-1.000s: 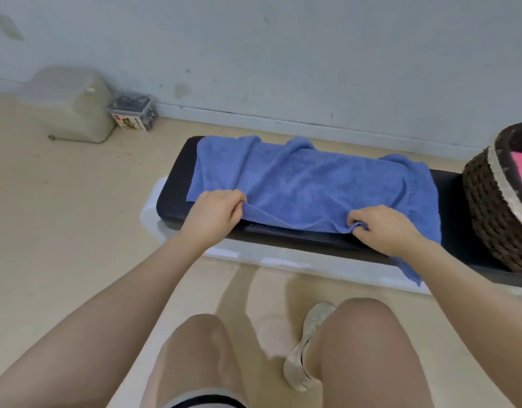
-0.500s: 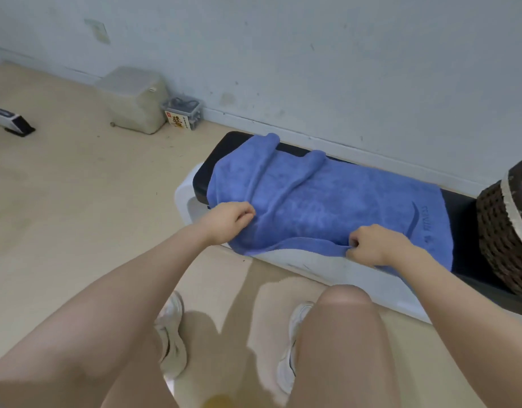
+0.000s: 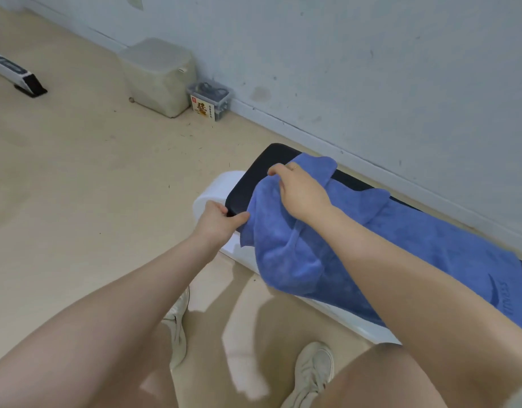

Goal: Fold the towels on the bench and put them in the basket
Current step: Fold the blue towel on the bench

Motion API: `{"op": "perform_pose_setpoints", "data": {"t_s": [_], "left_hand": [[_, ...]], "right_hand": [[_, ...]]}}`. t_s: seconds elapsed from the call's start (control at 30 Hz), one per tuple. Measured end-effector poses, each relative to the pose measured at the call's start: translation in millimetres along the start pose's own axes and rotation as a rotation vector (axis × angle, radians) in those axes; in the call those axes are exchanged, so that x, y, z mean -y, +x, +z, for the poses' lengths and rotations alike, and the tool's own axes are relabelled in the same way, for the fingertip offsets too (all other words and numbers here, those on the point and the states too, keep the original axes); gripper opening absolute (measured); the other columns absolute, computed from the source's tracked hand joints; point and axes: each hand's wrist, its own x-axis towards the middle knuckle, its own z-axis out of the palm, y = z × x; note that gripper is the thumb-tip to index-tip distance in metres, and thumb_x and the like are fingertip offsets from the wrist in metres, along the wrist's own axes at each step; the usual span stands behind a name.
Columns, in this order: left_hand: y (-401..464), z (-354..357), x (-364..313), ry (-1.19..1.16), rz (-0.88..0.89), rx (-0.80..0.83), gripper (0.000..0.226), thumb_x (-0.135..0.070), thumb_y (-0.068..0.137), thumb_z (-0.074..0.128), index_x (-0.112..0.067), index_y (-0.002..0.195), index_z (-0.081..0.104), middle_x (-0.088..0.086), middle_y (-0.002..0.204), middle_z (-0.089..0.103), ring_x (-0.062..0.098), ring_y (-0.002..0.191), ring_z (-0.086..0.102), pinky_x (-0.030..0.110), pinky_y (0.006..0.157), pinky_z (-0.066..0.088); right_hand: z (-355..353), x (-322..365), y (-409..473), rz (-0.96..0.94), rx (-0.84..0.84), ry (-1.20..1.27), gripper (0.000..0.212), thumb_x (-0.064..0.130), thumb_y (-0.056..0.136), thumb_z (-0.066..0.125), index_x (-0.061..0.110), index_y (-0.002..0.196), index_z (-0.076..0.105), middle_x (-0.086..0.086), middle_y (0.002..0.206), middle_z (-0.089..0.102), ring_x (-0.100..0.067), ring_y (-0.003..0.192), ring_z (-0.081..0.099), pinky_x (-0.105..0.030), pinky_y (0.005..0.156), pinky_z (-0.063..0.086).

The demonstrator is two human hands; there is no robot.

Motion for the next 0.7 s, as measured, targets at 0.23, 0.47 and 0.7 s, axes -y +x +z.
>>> {"op": "perform_pose_setpoints", "data": {"t_s": [0.23, 0.47, 0.7], "left_hand": [[-3, -4, 0, -0.135, -0.15, 0.238, 0.032, -0.006, 0.078, 0.07, -0.007, 0.098, 0.046, 0.002, 0.069, 0.057, 0.002, 0.036, 0.053, 0.015, 0.042, 0.037], [6, -28, -3, -0.051, -0.102, 0.156, 0.013, -0.005, 0.085, 0.054, -0.008, 0.072, 0.052, 0.007, 0.068, 0.05, 0.017, 0.057, 0.044, 0.023, 0.052, 0.033], [16, -50, -20, -0.088, 0.082, 0.127, 0.012, -0.013, 0.091, 0.053, -0.014, 0.08, 0.057, 0.005, 0.084, 0.056, 0.017, 0.075, 0.049, 0.024, 0.065, 0.038]], "right_hand": [[6, -16, 42, 0.128, 0.087, -0.129, 0.048, 0.011, 0.096, 0.033, 0.024, 0.142, 0.036, -0.013, 0.132, 0.047, -0.032, 0.111, 0.052, -0.034, 0.071, 0.038], [1, -13, 47, 0.078, 0.119, -0.31, 0.023, 0.003, 0.09, 0.037, 0.014, 0.107, 0.049, -0.003, 0.076, 0.046, -0.022, 0.07, 0.046, -0.029, 0.049, 0.028], [-2, -2, 66, 0.185, -0.111, -0.056, 0.023, 0.008, 0.093, 0.032, 0.008, 0.113, 0.045, -0.008, 0.091, 0.048, -0.026, 0.079, 0.044, -0.035, 0.065, 0.037]]}}
